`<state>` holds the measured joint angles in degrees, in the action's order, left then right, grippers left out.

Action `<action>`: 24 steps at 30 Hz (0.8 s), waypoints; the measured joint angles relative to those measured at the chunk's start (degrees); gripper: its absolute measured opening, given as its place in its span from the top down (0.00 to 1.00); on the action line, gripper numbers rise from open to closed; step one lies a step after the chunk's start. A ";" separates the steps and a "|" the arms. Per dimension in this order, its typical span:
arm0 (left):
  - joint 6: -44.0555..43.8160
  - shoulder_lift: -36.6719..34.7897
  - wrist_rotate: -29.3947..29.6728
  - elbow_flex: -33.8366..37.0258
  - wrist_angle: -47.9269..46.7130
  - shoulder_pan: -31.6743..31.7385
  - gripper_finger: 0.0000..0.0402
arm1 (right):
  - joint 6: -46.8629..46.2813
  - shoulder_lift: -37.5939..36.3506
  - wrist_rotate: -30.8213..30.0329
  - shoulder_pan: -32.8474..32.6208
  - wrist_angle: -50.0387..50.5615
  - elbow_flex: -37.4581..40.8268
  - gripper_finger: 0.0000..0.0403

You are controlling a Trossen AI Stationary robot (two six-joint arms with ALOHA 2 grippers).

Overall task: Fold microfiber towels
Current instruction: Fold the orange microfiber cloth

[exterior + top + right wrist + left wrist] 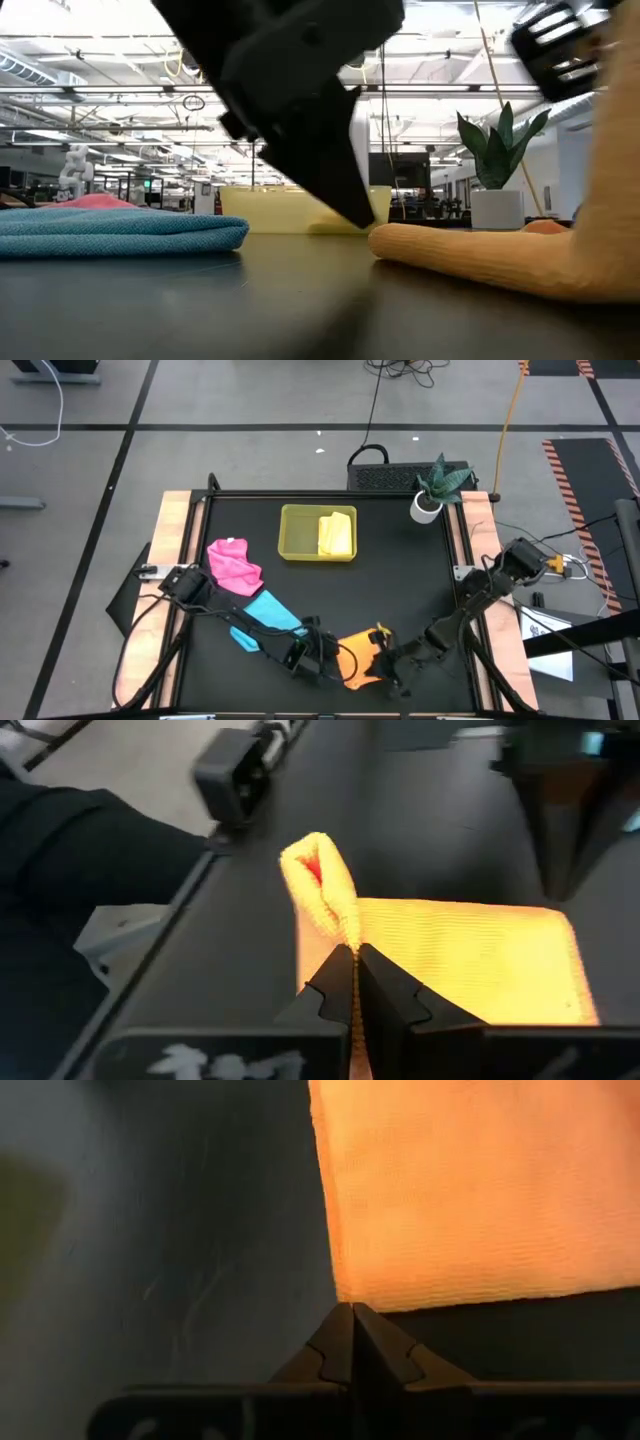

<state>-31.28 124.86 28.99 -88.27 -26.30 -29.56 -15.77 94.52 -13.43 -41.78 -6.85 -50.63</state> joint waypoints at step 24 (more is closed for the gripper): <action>2.68 2.71 2.67 0.07 3.65 -0.80 0.97 | 4.29 -0.02 4.10 16.41 4.18 1.37 1.00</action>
<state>-28.60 127.57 31.67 -88.20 -22.65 -30.36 -11.48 94.50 -9.33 -25.36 -2.67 -49.26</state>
